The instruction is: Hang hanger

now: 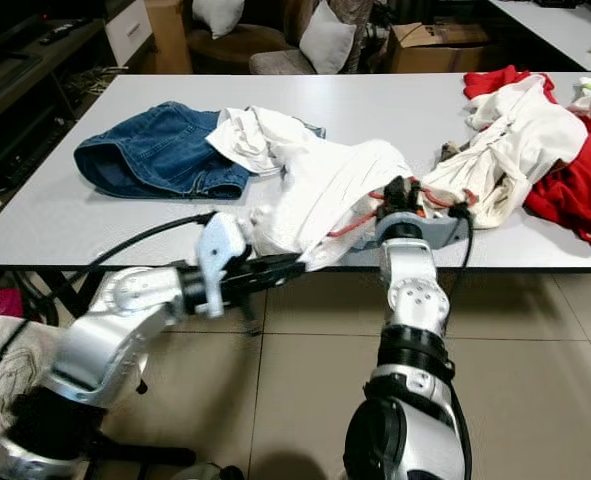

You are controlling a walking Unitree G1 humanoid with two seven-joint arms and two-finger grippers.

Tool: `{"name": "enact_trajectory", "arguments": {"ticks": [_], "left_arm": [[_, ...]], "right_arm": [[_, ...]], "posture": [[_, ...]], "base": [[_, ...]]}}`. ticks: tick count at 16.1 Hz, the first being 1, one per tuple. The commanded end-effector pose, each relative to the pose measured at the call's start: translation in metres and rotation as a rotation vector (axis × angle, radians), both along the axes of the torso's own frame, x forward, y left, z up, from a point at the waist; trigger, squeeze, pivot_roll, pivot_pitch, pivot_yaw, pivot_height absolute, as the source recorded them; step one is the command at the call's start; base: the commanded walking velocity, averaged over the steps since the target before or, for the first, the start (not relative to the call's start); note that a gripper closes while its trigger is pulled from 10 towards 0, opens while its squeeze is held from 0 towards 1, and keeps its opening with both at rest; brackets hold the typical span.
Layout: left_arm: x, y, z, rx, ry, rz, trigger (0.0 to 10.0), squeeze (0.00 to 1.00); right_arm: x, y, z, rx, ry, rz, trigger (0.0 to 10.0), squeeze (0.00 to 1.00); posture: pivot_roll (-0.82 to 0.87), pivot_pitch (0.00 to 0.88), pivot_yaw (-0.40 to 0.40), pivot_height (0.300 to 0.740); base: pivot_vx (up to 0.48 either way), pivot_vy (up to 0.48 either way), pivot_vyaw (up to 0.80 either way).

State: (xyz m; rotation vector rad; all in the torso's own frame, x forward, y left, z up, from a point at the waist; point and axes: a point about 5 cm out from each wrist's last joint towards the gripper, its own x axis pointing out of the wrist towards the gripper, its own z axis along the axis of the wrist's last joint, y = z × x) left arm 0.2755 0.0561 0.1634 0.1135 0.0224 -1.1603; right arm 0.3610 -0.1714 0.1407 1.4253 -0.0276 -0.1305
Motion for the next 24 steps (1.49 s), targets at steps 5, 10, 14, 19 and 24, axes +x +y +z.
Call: {"name": "enact_trajectory", "arguments": {"ticks": [5, 10, 14, 19, 24], "left_arm": [[0.000, -0.029, -0.005, 0.065, -0.005, 0.010, 10.0, 0.00], [0.000, -0.021, -0.016, 0.145, 0.029, 0.011, 10.0, 1.00], [-0.013, -0.021, -0.021, 0.178, 0.002, -0.076, 10.0, 1.00], [-0.010, 0.066, -0.023, -0.014, 0.142, 0.232, 10.0, 0.14], [-0.002, 0.110, -0.027, -0.092, 0.113, 0.589, 10.0, 0.00]], "right_arm": [[0.005, 0.027, 0.012, -0.046, -0.063, 0.096, 10.0, 0.00], [0.005, 0.022, 0.023, -0.045, -0.149, 0.067, 10.0, 0.00], [0.005, 0.015, 0.022, -0.092, -0.135, 0.064, 10.0, 0.00], [-0.030, -0.004, 0.036, -0.201, -0.346, 0.187, 10.0, 0.00], [-0.079, -0.008, 0.036, -0.286, -0.470, 0.342, 10.0, 0.00]], "posture": [[-0.15, 0.000, 0.078, 0.740], [-0.16, 0.000, 0.085, 0.740], [-0.15, 0.000, 0.078, 0.740], [-0.14, 0.000, 0.069, 0.740], [-0.14, 0.000, 0.057, 0.740]], "base": [[0.000, 0.000, 0.00], [0.000, 0.000, 0.00], [0.000, 0.000, 0.00], [0.000, 0.000, 0.00], [0.000, 0.000, 0.70]]}}
